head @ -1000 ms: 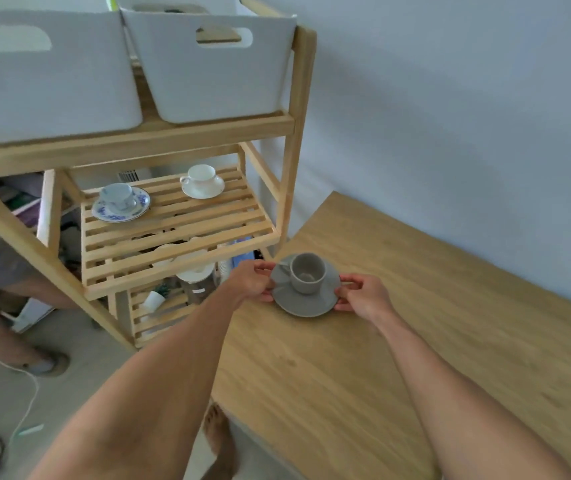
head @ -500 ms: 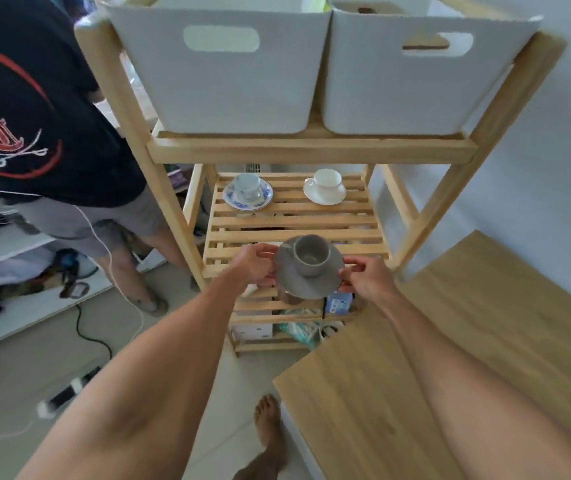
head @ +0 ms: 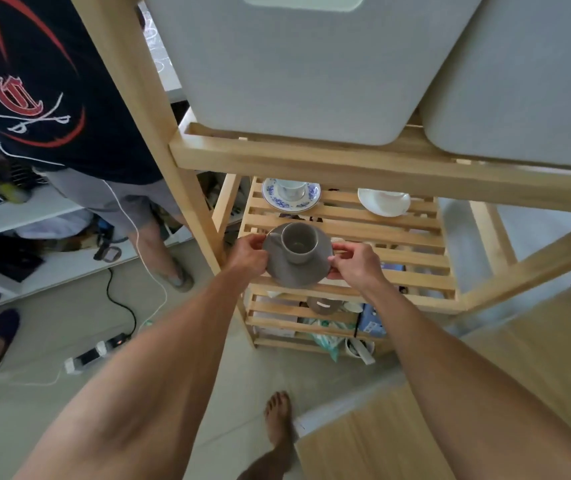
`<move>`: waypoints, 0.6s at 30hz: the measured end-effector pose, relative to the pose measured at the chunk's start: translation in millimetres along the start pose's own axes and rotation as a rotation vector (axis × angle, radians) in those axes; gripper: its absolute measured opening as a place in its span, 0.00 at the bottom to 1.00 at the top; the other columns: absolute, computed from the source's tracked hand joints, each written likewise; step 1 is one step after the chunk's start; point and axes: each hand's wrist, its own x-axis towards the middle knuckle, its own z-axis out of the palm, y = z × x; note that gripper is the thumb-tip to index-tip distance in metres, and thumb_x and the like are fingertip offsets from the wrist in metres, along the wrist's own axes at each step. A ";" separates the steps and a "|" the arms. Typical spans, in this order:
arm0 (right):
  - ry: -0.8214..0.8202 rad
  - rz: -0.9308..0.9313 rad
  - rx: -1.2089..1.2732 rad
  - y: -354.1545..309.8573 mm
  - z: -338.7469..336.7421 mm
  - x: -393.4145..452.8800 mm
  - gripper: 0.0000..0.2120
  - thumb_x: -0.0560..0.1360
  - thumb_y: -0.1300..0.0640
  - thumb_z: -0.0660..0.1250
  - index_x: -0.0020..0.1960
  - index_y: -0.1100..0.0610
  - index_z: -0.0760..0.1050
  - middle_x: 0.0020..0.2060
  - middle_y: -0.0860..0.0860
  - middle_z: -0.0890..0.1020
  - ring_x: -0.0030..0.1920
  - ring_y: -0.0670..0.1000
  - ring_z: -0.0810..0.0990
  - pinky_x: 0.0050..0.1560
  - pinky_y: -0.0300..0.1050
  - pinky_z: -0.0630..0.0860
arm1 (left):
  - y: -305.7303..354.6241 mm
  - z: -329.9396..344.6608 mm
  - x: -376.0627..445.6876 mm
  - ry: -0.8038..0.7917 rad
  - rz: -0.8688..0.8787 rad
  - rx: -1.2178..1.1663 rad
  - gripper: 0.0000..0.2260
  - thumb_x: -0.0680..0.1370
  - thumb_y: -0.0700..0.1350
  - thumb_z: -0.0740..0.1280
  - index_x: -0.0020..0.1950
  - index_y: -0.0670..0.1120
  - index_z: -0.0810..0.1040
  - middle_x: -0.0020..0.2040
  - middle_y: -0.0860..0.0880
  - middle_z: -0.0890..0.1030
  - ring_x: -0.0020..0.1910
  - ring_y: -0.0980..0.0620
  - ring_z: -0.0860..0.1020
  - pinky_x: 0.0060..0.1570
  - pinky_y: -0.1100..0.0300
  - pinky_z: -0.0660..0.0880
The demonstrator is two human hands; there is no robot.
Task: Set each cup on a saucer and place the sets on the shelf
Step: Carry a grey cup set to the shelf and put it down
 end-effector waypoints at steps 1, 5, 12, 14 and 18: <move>-0.008 0.002 -0.001 -1.8 2.6 2.5 0.18 0.78 0.67 0.70 0.67 0.59 0.79 0.51 0.58 0.86 0.44 0.54 0.88 0.45 0.51 0.87 | 0.0 -0.6 3.8 0.017 -0.010 0.004 0.22 0.79 0.32 0.65 0.69 0.50 0.77 0.60 0.50 0.81 0.62 0.47 0.78 0.64 0.47 0.78; -0.019 0.021 0.000 -6.8 10.8 11.4 0.18 0.78 0.66 0.71 0.66 0.58 0.79 0.52 0.57 0.86 0.44 0.54 0.88 0.43 0.50 0.87 | -0.1 -0.3 14.6 0.064 -0.042 0.021 0.22 0.79 0.34 0.66 0.69 0.54 0.76 0.63 0.50 0.80 0.65 0.46 0.77 0.68 0.45 0.75; -0.023 0.015 -0.012 -10.0 14.3 17.0 0.19 0.78 0.65 0.72 0.67 0.57 0.78 0.52 0.56 0.86 0.44 0.53 0.88 0.43 0.48 0.87 | -2.7 2.6 25.8 0.129 -0.010 0.034 0.22 0.79 0.34 0.65 0.69 0.54 0.77 0.64 0.49 0.80 0.65 0.47 0.77 0.67 0.47 0.76; -0.024 0.012 -0.011 -10.8 13.2 15.2 0.19 0.78 0.64 0.72 0.68 0.57 0.78 0.52 0.56 0.86 0.44 0.52 0.88 0.43 0.47 0.87 | -5.0 3.8 26.9 0.141 0.001 0.059 0.23 0.80 0.34 0.65 0.71 0.53 0.75 0.66 0.48 0.80 0.65 0.47 0.77 0.67 0.47 0.76; 0.001 -0.021 -0.027 -10.0 9.9 5.9 0.19 0.77 0.61 0.73 0.67 0.57 0.78 0.53 0.56 0.86 0.42 0.50 0.88 0.41 0.43 0.86 | -3.0 3.7 22.5 0.177 0.042 0.156 0.25 0.80 0.35 0.65 0.77 0.51 0.69 0.70 0.47 0.76 0.66 0.46 0.77 0.65 0.47 0.77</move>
